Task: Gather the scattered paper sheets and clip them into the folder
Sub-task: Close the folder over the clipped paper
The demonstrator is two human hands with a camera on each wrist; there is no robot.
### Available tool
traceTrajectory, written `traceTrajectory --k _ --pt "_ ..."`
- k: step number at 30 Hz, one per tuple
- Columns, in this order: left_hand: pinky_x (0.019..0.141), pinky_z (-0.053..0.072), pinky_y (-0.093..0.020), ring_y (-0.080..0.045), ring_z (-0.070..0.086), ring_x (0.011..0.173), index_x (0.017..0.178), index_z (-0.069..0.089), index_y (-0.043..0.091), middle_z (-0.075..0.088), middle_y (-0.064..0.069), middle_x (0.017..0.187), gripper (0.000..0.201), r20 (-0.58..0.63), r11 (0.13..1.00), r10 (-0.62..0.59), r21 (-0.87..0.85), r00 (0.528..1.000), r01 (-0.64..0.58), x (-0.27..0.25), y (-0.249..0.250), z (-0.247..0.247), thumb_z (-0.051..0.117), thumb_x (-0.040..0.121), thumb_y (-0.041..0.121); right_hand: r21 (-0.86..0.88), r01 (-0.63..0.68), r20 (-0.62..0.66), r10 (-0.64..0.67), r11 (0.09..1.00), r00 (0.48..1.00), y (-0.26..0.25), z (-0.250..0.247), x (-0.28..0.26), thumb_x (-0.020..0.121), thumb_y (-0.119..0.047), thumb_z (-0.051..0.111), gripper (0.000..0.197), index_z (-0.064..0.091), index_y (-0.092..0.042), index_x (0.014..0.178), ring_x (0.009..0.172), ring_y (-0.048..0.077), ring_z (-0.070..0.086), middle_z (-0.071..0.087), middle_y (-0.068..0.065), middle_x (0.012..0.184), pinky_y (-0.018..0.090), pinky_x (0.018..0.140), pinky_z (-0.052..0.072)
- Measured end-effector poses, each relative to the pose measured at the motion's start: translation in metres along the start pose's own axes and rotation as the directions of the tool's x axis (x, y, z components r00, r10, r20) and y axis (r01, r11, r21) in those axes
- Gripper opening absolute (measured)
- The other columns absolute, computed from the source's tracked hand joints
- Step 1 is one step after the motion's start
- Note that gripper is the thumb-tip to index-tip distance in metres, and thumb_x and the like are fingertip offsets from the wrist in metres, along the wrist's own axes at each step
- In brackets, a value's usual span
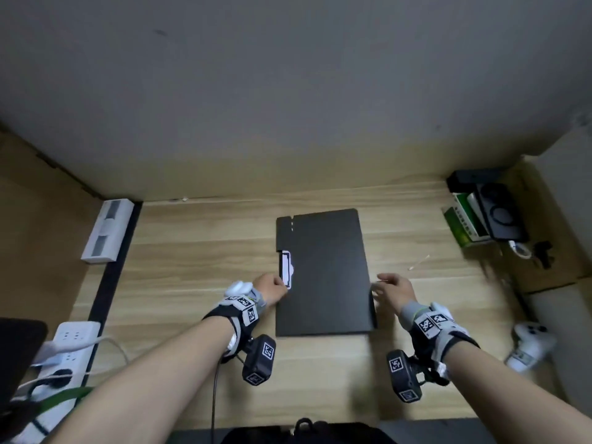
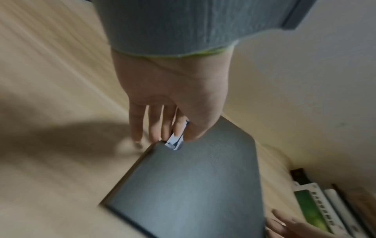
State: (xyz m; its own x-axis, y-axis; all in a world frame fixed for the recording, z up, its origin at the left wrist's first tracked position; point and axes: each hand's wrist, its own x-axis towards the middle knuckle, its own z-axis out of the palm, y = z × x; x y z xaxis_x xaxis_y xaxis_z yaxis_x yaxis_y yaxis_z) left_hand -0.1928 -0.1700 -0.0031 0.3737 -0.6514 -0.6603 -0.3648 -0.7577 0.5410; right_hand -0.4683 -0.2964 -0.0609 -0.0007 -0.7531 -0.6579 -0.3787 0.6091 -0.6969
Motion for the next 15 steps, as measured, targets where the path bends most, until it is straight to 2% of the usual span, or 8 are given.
traceTrajectory --k 2,4,6,8,10,11,13,15 --pt "0.069 0.039 -0.026 -0.022 0.056 0.082 0.095 0.061 0.010 0.062 -0.008 0.089 0.019 -0.055 0.997 -0.075 -0.011 0.996 0.074 0.004 -0.015 0.014 0.061 0.080 0.022 -0.065 -0.010 0.020 0.012 0.998 1.000 0.013 -0.002 0.009 0.084 -0.003 0.068 0.019 0.065 -0.007 0.102 0.076 0.028 0.064 0.068 0.020 0.103 0.041 0.081 0.056" --pt "0.075 0.039 -0.025 -0.024 0.058 0.096 0.112 0.056 0.011 0.061 -0.007 0.104 0.033 -0.090 0.989 -0.146 -0.043 0.985 0.143 0.003 -0.023 0.022 0.065 0.081 0.019 -0.202 0.021 0.033 -0.014 0.979 0.999 0.020 0.004 0.001 0.083 -0.013 0.071 0.023 0.063 -0.013 0.104 0.087 0.029 0.065 0.070 0.013 0.102 0.040 0.092 0.052" --pt "0.079 0.046 -0.025 -0.022 0.062 0.097 0.102 0.060 0.013 0.063 -0.003 0.098 0.028 -0.079 0.972 -0.213 -0.116 0.974 0.203 0.002 -0.024 0.029 0.071 0.076 0.017 -0.326 0.047 0.032 -0.038 0.944 0.999 0.020 0.014 -0.009 0.081 -0.021 0.074 0.027 0.058 -0.018 0.103 0.090 0.025 0.062 0.066 0.006 0.091 0.031 0.088 0.047" --pt "0.082 0.057 -0.032 -0.023 0.070 0.089 0.083 0.069 0.010 0.073 -0.005 0.088 0.019 -0.013 0.958 -0.229 -0.182 0.973 0.223 0.003 -0.030 0.031 0.077 0.066 0.017 -0.355 0.029 0.062 -0.007 0.934 0.998 0.020 0.025 -0.011 0.075 -0.027 0.079 0.037 0.060 -0.016 0.105 0.091 0.024 0.065 0.069 0.005 0.092 0.031 0.087 0.049" --pt "0.085 0.059 -0.041 -0.026 0.073 0.085 0.085 0.073 0.003 0.076 -0.010 0.088 0.034 0.043 0.943 -0.234 -0.232 0.971 0.237 0.010 -0.040 0.028 0.083 0.056 0.018 -0.364 -0.020 0.072 0.049 0.931 0.996 0.016 0.031 -0.006 0.068 -0.029 0.084 0.044 0.065 -0.012 0.104 0.094 0.026 0.068 0.072 0.007 0.098 0.034 0.089 0.052" --pt "0.086 0.059 -0.042 -0.027 0.073 0.087 0.089 0.072 0.001 0.075 -0.011 0.090 0.040 0.051 0.935 -0.237 -0.258 0.970 0.242 0.013 -0.048 0.024 0.085 0.054 0.017 -0.395 -0.027 0.103 0.073 0.918 0.992 0.013 0.036 -0.004 0.065 -0.028 0.086 0.042 0.068 -0.011 0.098 0.092 0.026 0.068 0.073 0.007 0.097 0.034 0.088 0.053" --pt "0.087 0.058 -0.040 -0.027 0.071 0.092 0.093 0.070 0.002 0.074 -0.012 0.095 0.037 0.042 0.935 -0.225 -0.271 0.974 0.228 0.009 -0.056 0.005 0.086 0.060 0.011 -0.474 -0.015 0.167 0.107 0.880 0.980 0.000 0.048 -0.004 0.062 -0.029 0.089 0.037 0.071 -0.009 0.087 0.087 0.025 0.067 0.074 0.006 0.092 0.031 0.081 0.051" --pt "0.087 0.058 -0.040 -0.028 0.071 0.095 0.094 0.068 0.004 0.074 -0.012 0.097 0.031 0.032 0.929 -0.202 -0.312 0.979 0.201 0.005 -0.062 -0.009 0.083 0.067 0.004 -0.505 0.006 0.190 0.105 0.863 0.976 -0.008 0.057 -0.008 0.058 -0.031 0.092 0.042 0.066 -0.009 0.083 0.088 0.025 0.066 0.072 0.005 0.091 0.033 0.080 0.049"
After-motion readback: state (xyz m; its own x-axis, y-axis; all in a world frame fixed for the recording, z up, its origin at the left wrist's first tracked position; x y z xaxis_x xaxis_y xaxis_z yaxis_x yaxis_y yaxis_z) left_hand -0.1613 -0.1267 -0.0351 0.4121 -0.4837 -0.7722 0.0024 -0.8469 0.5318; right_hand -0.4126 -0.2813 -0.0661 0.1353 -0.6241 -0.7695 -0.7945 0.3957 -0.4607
